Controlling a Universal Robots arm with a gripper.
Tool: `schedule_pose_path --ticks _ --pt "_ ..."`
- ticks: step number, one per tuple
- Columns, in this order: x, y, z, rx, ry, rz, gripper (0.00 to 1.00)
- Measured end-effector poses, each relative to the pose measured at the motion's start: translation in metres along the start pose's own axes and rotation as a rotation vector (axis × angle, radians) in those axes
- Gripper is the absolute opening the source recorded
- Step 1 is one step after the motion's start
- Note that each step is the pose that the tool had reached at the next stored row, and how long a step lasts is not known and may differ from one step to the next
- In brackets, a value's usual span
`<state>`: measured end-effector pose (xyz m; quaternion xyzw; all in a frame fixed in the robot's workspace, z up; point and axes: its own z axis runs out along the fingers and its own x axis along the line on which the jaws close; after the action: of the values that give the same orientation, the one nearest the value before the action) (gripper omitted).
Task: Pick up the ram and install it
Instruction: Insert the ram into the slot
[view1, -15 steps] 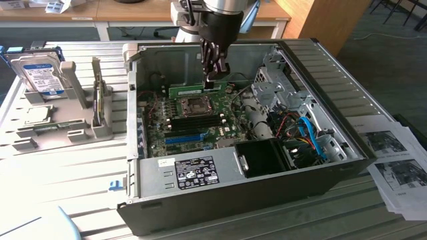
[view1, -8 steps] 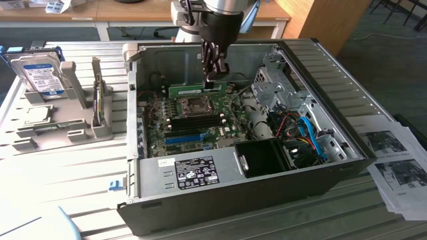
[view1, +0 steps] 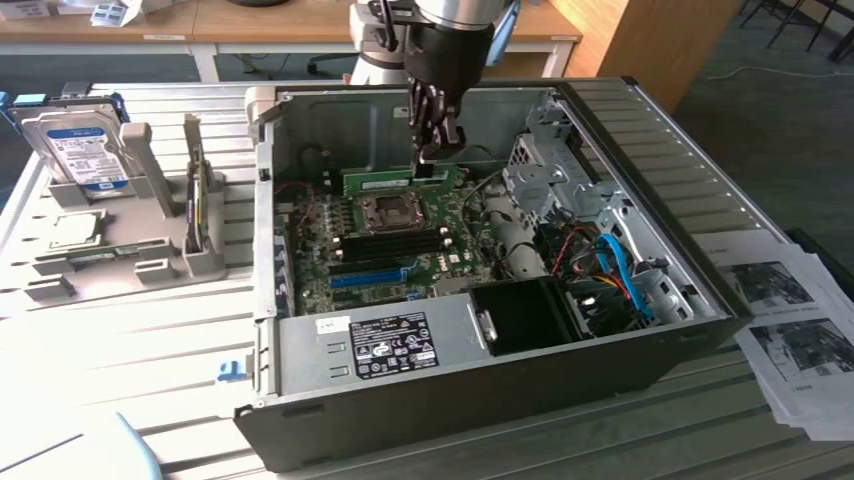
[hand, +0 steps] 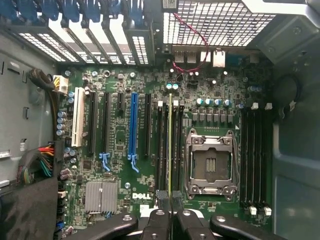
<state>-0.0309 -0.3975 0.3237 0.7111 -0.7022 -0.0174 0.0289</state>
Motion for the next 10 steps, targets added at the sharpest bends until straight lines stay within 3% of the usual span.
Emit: schedule_pose_path --ticks 5,10 --pt "0.0 -0.0001 0.0022 0.0001 -0.0007 0.0 0.11" --pt "0.0 -0.001 0.0137 0.0001 -0.002 0.0 0.11"
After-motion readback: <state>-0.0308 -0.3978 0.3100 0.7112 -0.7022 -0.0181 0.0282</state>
